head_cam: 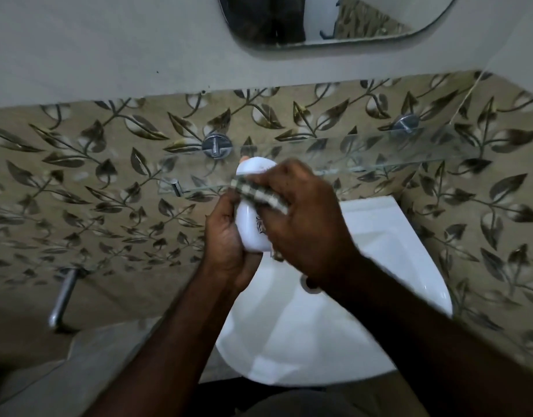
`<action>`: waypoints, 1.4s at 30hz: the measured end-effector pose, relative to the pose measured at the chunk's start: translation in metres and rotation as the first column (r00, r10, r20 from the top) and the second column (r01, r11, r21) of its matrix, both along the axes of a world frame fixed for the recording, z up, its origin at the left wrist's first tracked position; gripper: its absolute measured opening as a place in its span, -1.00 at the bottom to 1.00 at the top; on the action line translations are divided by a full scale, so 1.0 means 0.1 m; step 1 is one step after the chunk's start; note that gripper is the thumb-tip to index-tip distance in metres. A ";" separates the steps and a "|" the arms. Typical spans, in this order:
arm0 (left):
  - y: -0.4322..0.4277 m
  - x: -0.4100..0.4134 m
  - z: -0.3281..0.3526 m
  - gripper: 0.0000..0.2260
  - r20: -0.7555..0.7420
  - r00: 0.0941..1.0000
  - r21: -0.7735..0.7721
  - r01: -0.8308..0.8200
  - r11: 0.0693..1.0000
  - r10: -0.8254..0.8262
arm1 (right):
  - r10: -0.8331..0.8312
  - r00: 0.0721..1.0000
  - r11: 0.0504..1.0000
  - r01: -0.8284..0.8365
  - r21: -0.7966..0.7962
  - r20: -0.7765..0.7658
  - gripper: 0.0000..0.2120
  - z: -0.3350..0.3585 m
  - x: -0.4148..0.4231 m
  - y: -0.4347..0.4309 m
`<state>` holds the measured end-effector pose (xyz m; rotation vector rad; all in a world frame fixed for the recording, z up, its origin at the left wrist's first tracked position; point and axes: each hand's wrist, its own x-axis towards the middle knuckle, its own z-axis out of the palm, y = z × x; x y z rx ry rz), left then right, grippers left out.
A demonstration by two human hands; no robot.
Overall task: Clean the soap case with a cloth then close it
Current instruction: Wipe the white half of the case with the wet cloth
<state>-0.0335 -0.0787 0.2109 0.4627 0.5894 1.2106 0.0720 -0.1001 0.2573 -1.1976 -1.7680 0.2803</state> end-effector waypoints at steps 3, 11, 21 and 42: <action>-0.04 0.05 0.06 -0.46 -0.030 0.999 0.040 -0.019 0.999 0.020 | -0.124 0.988 0.990 0.117 -0.078 -0.092 -0.69 0.01 0.17 0.25; -0.04 -0.03 0.15 -0.50 -0.063 0.998 0.053 0.020 0.998 -0.017 | -0.116 0.992 0.993 0.117 0.012 -0.056 -0.68 -0.03 0.11 0.04; -0.05 -0.02 0.04 -0.51 -0.057 0.997 -0.042 0.048 0.998 -0.050 | 0.068 0.984 0.986 -0.091 0.136 0.167 -0.65 -0.26 0.18 -0.25; -0.03 0.32 -0.13 -0.44 -0.452 0.871 0.233 -0.095 0.968 0.194 | -0.124 0.951 0.962 0.044 -0.271 -0.285 -0.83 -0.06 0.27 -0.09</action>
